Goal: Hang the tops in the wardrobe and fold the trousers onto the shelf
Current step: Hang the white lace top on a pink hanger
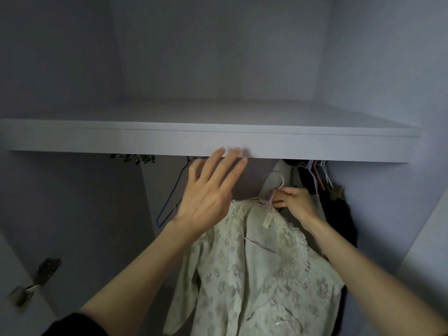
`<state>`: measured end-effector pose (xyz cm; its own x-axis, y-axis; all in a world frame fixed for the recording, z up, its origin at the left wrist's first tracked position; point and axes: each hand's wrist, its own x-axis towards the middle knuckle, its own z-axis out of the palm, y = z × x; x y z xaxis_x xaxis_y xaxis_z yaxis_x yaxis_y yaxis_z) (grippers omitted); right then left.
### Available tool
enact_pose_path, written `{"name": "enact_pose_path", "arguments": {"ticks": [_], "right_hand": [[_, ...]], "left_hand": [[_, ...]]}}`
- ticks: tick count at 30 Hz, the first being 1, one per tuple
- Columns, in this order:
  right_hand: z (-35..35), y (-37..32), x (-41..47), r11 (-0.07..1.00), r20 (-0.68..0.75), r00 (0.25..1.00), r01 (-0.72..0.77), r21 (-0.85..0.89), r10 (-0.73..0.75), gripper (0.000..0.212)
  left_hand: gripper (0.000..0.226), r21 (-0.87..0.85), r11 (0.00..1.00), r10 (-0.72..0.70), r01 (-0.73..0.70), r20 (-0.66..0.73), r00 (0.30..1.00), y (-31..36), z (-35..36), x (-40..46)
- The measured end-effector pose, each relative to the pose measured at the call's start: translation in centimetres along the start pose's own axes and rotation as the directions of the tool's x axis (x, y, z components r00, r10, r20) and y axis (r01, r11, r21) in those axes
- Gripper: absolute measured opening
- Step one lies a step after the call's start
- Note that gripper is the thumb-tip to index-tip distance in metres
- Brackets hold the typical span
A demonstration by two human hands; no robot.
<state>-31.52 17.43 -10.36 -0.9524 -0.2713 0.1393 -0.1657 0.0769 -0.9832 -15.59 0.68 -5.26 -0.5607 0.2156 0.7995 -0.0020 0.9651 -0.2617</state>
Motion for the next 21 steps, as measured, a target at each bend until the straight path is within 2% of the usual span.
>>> {"name": "enact_pose_path", "arguments": {"ticks": [6,9,15,21], "right_hand": [[-1.1,0.0,1.6,1.0,-0.08,0.997,-0.016,0.022,0.018,0.021],[-1.5,0.3,2.8,0.997,-0.133,0.99,-0.039,0.073,0.048,0.024],[-2.8,0.8,6.0,0.972,-0.27,0.956,-0.052,0.229,0.115,0.033],[-4.1,1.0,9.0,0.95,-0.398,0.901,-0.047,0.309,0.174,0.028]], "left_hand": [[0.076,0.104,0.994,0.011,-0.016,0.045,0.999,-0.5,1.6,1.3],[0.085,0.117,0.992,0.036,-0.038,0.017,0.999,-1.0,2.5,1.0],[0.089,0.157,0.984,0.088,-0.084,-0.014,0.996,-2.0,3.3,0.9],[0.093,0.207,0.977,0.073,-0.059,-0.06,0.996,-1.7,4.6,0.9]]}}
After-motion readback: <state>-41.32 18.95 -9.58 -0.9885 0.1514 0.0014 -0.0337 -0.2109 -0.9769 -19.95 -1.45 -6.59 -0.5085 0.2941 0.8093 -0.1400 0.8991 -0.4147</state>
